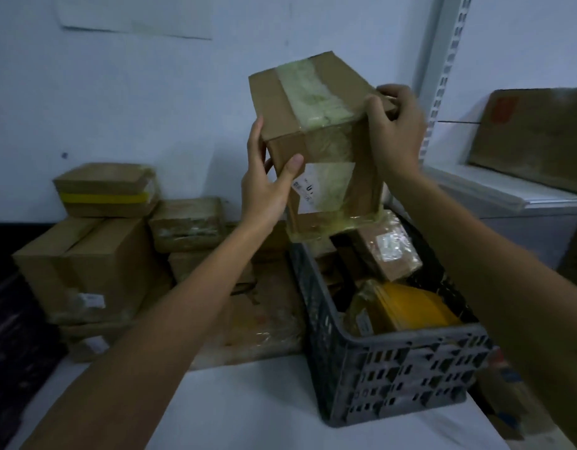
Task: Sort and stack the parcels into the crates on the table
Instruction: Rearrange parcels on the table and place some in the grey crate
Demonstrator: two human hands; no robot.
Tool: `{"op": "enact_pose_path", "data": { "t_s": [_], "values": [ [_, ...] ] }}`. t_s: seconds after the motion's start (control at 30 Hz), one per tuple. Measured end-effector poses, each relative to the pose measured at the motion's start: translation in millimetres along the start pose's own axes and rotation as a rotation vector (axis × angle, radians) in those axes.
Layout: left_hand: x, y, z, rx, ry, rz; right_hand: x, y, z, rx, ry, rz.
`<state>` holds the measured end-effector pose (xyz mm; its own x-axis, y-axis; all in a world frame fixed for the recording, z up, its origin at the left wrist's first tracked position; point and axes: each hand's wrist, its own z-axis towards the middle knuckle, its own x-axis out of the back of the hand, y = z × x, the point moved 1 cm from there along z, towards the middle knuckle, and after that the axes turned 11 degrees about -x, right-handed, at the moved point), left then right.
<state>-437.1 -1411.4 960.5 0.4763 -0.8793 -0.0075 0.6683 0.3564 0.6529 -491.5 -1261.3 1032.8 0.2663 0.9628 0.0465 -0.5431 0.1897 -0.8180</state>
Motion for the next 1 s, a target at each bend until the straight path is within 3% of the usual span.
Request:
{"op": "enact_pose_path", "data": {
  "t_s": [0.33, 0.57, 0.77, 1.0],
  "values": [
    [136, 59, -29, -0.183, 0.336, 0.455, -129, -53, -59, -0.032, -0.438, 0.448],
    [155, 99, -94, -0.172, 0.515, 0.823, -162, -58, -125, -0.061, -0.782, 0.546],
    [158, 78, -171, 0.031, 0.526, 1.006, -164, -35, -171, -0.173, -0.964, 0.518],
    [145, 42, -234, 0.293, 0.494, 0.968, -169, 53, -217, -0.362, -1.051, 0.258]
  ]
}}
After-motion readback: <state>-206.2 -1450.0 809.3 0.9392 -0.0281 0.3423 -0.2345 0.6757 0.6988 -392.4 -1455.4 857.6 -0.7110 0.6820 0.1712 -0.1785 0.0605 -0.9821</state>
